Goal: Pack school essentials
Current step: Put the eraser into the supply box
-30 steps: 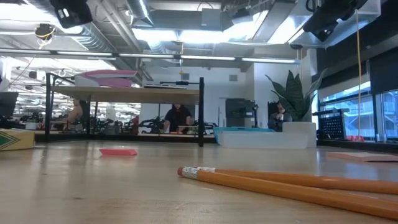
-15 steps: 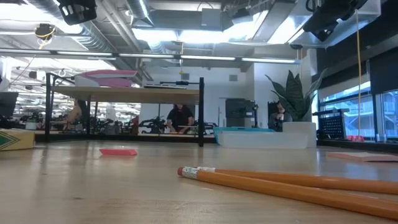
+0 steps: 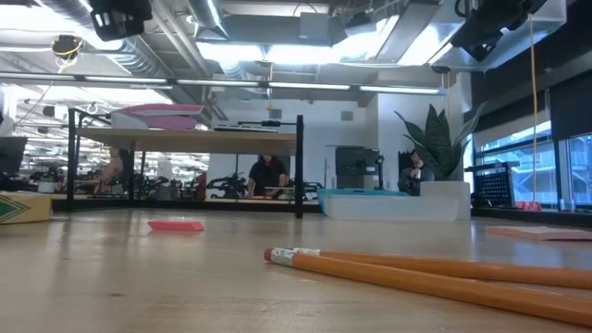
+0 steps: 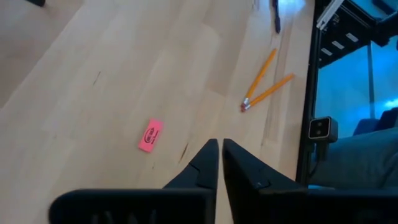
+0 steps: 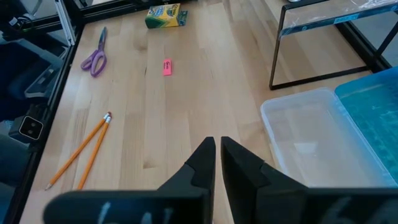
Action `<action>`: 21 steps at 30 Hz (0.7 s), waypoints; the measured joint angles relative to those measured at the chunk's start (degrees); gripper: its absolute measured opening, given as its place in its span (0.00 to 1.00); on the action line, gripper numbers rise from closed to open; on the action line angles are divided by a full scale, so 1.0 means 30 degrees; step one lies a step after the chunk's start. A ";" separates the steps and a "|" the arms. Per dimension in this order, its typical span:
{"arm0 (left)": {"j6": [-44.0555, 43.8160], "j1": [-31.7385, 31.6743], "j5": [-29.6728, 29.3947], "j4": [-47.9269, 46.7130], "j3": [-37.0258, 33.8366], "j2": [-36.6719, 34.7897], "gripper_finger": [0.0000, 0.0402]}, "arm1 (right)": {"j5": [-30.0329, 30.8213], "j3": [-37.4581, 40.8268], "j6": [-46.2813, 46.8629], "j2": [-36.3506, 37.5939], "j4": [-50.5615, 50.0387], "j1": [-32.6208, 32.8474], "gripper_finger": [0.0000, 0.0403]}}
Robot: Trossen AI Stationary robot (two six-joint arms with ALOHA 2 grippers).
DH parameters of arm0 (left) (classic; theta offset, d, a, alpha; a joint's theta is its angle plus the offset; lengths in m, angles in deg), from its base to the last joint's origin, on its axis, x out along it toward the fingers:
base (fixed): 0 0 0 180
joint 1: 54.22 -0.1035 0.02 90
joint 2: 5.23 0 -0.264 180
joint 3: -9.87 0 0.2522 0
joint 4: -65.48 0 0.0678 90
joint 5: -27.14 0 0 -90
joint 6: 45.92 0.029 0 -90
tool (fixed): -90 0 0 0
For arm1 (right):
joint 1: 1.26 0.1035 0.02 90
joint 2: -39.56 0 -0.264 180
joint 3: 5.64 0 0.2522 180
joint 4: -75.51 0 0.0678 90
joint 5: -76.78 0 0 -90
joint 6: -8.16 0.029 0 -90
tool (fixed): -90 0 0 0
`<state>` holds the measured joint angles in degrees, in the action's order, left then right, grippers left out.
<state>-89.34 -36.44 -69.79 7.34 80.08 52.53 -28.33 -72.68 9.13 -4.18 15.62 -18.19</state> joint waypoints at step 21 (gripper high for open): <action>0.3231 0.0264 -0.3603 0.0219 -0.0007 0.3134 0.26 | -0.0002 0.0007 -0.0007 -0.0007 0.0000 0.0000 0.07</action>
<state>-79.64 -35.65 -80.60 8.00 80.06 61.93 -28.33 -72.66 9.11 -4.21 15.62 -18.19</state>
